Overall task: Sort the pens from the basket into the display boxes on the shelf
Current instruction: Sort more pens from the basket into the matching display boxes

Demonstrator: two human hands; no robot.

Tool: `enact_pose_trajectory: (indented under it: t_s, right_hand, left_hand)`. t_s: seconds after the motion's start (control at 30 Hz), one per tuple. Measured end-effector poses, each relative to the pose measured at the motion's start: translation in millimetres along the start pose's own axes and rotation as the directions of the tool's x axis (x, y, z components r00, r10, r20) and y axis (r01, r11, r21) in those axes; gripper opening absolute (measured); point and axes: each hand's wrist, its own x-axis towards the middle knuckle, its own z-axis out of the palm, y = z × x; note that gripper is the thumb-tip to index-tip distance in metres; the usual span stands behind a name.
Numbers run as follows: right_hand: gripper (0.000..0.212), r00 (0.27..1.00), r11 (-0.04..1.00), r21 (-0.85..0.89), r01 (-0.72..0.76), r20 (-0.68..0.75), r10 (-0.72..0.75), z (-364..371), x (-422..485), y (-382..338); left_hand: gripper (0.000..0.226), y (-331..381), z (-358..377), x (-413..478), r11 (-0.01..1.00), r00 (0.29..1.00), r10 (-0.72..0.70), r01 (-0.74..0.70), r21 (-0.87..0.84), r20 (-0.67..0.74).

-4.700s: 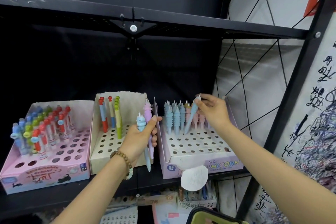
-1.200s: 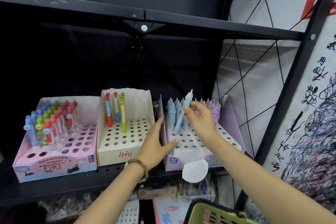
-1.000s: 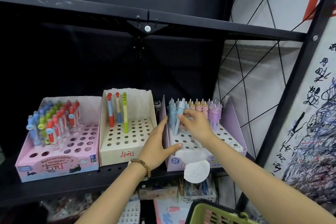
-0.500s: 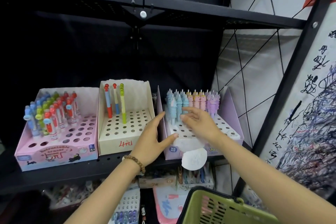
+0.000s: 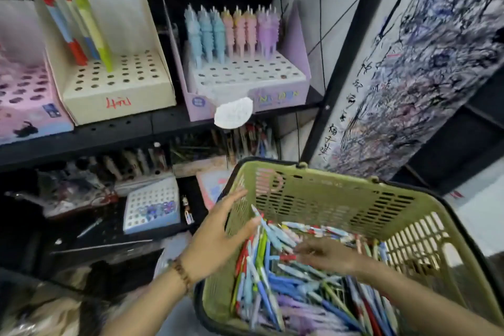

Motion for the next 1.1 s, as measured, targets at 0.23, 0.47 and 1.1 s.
enact_pose_trajectory:
  t_s: [0.23,0.47,1.1]
  right_hand:
    - [0.041,0.983,0.991,0.009,-0.134,0.124,0.132,76,49,12]
    - [0.091,0.943,0.797,0.552,-0.243,-0.06,0.329,124,104,-14]
    - [0.058,1.0,0.675,0.737,-0.025,0.021,0.014,27,-11,4]
  left_hand:
    - [0.056,-7,12,-5,0.989,0.997,0.05,-0.042,0.141,-0.055]
    - [0.054,-14,14,-5,0.984,0.994,0.078,-0.064,0.169,-0.078]
    - [0.056,29,80,46,0.601,0.751,-0.404,0.648,-0.467,0.522]
